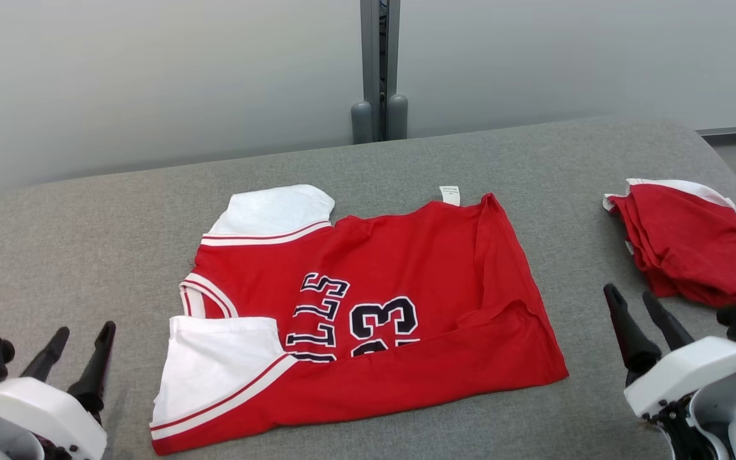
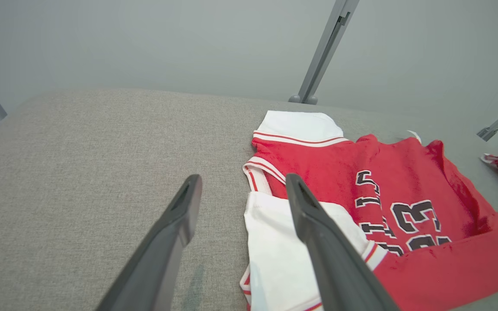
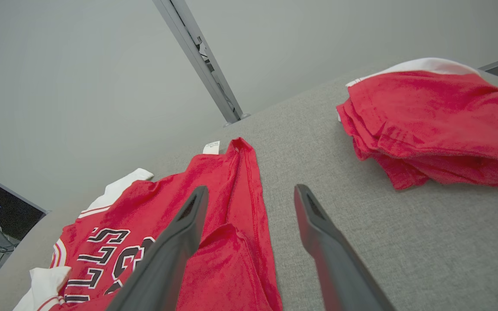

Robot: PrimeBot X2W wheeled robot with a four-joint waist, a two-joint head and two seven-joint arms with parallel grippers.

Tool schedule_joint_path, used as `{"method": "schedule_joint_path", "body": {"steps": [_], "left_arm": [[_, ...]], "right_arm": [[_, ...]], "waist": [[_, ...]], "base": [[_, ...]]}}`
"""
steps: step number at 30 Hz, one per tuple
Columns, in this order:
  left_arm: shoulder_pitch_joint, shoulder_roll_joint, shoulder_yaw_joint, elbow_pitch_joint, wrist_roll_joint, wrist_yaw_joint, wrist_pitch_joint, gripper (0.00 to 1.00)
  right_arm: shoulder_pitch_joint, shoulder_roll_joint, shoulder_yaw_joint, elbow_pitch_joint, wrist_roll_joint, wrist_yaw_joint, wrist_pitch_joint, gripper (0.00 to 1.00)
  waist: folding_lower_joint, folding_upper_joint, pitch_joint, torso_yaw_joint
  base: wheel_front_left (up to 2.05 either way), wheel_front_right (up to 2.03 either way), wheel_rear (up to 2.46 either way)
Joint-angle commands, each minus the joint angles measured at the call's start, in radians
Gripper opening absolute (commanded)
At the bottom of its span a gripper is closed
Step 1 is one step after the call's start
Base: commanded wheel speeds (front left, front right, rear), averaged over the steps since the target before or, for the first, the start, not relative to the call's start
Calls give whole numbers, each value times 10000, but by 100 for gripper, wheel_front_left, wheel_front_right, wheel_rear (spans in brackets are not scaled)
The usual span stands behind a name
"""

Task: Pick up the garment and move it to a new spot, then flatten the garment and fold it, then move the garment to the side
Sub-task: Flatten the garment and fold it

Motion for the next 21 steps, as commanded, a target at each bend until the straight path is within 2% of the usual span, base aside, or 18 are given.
{"method": "schedule_joint_path", "body": {"steps": [1, 3, 5, 8, 11, 15, 21], "left_arm": [[239, -90, 174, -62, -43, 134, -82, 100], [822, -476, 653, -265, -39, 400, -144, 100], [1324, -827, 1266, -339, 434, 699, -154, 100], [2028, -1529, 2070, -333, 1450, 1063, -150, 100], [2486, -2175, 2532, -176, 2453, 1235, -153, 100], [2745, -2743, 2235, 487, 3016, 928, -145, 100], [2188, -2999, 1425, 1600, 3014, 201, 935, 100]], "right_arm": [[153, -69, 7, 122, -86, 2, -126, 100], [309, -6, 144, 554, -66, 2, -163, 100], [374, -16, 191, 1011, -149, 2, -287, 100], [315, -14, 294, 1737, -272, 2, -441, 100], [54, 78, 412, 2433, -211, 2, -410, 100], [-308, 150, 765, 3171, -95, 2, -367, 100], [-852, 180, 1251, 4012, 92, 2, -92, 100]], "waist": [[0, 0, 5, 26], [0, 0, 20, 84], [0, 0, 48, 154], [0, 0, 110, 235], [0, 0, 238, 294], [0, 0, 371, 339], [0, 0, 484, 401]], "base": [[0, 0, 0], [0, 0, 0], [0, 0, 0], [0, 0, 0], [0, 0, 0], [0, 0, 0], [0, 0, 0]]}}
